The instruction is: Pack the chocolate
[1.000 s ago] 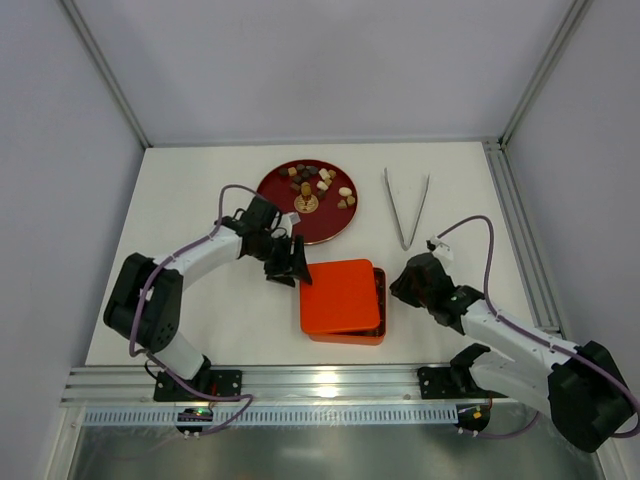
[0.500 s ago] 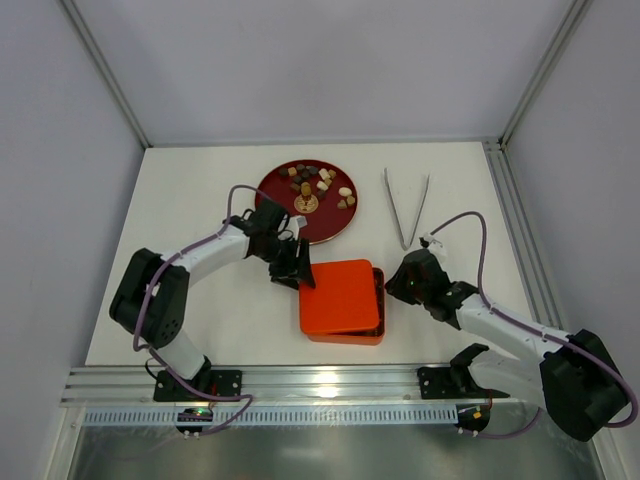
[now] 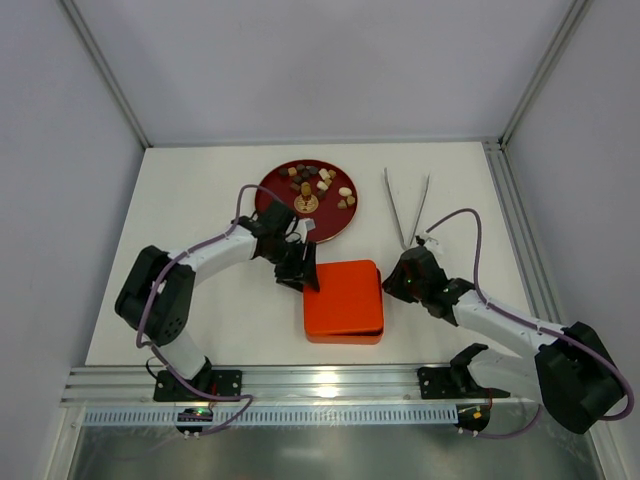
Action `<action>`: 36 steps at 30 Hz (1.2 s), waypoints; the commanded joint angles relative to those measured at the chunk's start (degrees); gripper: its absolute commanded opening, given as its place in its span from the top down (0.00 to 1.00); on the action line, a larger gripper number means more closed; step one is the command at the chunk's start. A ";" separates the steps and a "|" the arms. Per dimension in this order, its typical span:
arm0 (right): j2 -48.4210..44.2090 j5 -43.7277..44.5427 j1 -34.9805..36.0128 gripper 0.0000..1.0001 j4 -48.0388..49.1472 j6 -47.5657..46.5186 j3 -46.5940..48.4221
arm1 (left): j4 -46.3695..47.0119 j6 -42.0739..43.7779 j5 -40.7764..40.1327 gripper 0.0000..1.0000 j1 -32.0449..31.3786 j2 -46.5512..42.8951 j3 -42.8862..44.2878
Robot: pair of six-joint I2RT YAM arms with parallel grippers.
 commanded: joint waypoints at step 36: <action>2.50 -1.61 1.48 0.68 3.81 -1.82 4.87 | -8.05 2.92 -9.34 0.50 -5.70 0.54 7.80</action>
